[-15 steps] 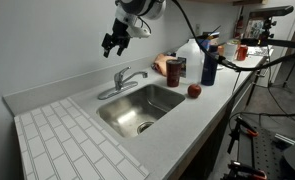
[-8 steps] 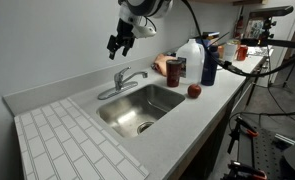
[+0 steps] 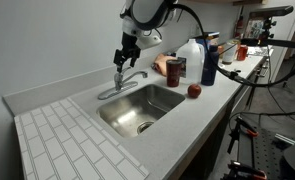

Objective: Push down the tap faucet

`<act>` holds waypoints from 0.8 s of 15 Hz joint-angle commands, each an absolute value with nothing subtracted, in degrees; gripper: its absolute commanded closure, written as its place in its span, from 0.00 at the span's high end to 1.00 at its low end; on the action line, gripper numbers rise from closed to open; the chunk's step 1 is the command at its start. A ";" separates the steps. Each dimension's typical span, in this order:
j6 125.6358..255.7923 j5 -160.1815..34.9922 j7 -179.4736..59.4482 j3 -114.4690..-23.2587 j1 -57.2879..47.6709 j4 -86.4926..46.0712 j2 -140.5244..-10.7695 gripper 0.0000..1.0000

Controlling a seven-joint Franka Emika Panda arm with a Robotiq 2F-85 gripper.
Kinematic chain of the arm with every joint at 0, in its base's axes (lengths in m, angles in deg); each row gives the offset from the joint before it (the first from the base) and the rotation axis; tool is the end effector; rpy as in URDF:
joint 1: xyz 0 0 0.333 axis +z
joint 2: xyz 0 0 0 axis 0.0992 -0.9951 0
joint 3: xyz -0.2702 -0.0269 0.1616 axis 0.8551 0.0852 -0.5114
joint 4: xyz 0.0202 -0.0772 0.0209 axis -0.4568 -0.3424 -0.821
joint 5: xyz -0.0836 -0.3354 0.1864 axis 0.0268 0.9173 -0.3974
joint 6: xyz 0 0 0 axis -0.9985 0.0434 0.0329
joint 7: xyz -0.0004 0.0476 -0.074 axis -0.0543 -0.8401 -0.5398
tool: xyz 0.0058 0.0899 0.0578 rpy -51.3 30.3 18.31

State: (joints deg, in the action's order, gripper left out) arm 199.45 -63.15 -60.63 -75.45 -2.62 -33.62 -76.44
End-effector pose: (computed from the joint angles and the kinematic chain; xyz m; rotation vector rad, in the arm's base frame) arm 0.6554 0.0635 0.4000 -3.0761 -0.0506 -0.5495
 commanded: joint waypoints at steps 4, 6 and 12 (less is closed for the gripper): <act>196.38 -58.65 -66.85 -73.69 0.06 -36.32 -74.16 1.00; 195.03 -58.57 -67.40 -73.90 0.13 -36.17 -74.00 1.00; 195.39 -57.27 -68.91 -73.74 0.54 -35.94 -73.25 1.00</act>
State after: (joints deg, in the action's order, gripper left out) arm 195.51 -59.50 -66.48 -74.91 -0.70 -34.67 -75.15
